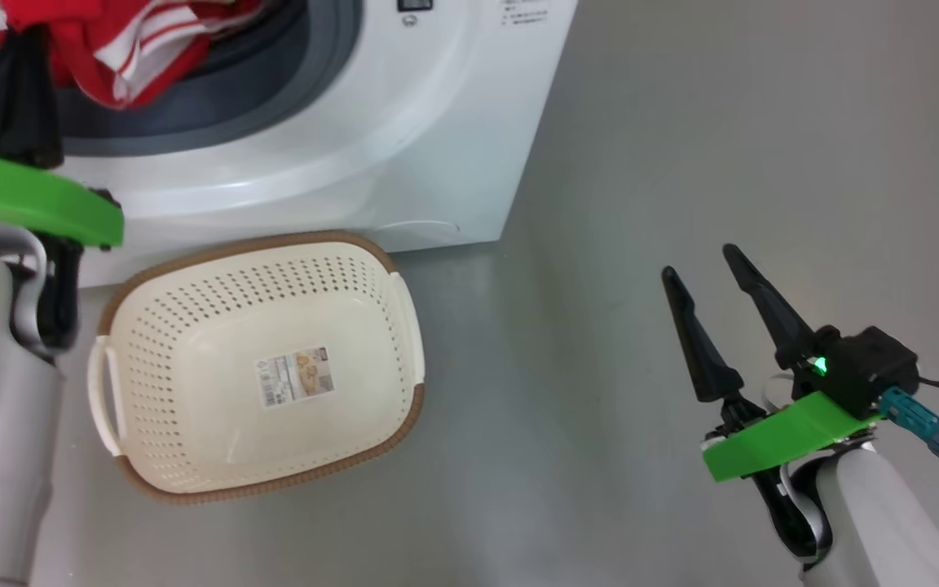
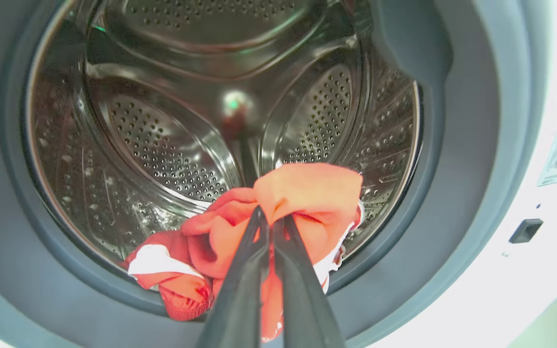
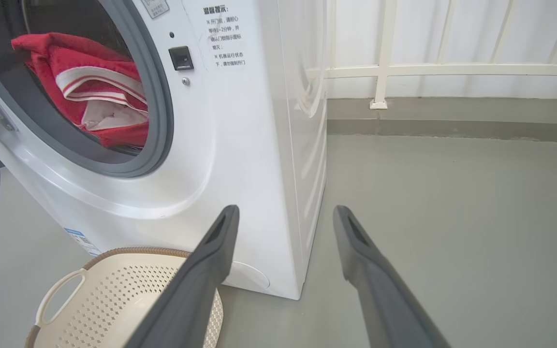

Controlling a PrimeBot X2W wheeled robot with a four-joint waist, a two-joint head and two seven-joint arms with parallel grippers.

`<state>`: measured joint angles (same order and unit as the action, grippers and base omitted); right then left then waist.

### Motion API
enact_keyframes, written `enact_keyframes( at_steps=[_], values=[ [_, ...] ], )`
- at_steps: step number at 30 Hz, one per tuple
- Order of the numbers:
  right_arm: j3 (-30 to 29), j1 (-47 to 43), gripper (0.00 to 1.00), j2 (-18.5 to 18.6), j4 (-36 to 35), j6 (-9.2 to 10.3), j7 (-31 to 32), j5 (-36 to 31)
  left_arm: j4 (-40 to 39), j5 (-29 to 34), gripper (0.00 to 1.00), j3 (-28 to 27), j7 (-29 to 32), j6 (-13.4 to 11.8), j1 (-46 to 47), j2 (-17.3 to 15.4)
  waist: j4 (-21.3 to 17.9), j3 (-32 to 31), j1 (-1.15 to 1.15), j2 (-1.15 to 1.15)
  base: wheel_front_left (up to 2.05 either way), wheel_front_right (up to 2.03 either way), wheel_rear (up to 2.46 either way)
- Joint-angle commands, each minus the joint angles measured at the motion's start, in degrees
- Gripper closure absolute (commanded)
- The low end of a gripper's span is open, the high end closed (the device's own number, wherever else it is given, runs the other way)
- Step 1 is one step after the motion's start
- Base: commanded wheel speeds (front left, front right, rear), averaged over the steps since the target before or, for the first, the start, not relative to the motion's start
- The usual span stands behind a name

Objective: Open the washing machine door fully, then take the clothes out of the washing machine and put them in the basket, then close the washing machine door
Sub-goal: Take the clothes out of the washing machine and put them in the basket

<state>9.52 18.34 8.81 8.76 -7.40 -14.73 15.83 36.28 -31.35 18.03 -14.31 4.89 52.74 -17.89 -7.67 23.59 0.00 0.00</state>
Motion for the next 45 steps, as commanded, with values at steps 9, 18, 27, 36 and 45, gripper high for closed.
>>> enact_keyframes(
  at_steps=[9,18,27,36,45],
  values=[
    [-1.9,-3.9,0.0,1.3,-1.8,-0.09,-0.3,0.4,-16.1,6.9,1.0,-12.3,-0.7,2.0,-12.2,1.8,3.5,-4.4,0.0,0.0,0.0,0.0,0.0],
    [-2.1,-5.2,0.0,1.9,-1.9,-0.09,-0.3,0.7,-28.3,9.8,1.0,-16.5,-0.7,2.5,-22.1,4.4,4.2,-5.8,0.0,0.0,0.0,0.0,0.0],
    [-2.8,-5.4,0.0,1.9,-2.7,-0.09,-0.3,0.4,-41.7,11.3,1.0,-18.5,-0.7,2.6,-31.6,5.6,4.4,-4.8,0.0,0.0,0.0,0.0,0.0],
    [-2.6,-4.4,0.0,1.2,-3.2,-0.09,-0.3,0.0,-43.4,12.2,1.0,-16.5,-0.7,2.6,-37.3,6.8,4.1,-2.7,0.0,0.0,0.0,0.0,0.0],
    [-2.3,-2.2,0.0,-0.2,-3.7,-0.09,-0.3,-0.6,-28.0,11.3,1.0,-8.3,-0.7,2.6,-33.1,5.6,3.3,1.3,0.0,0.0,0.0,0.0,0.0]
  ],
)
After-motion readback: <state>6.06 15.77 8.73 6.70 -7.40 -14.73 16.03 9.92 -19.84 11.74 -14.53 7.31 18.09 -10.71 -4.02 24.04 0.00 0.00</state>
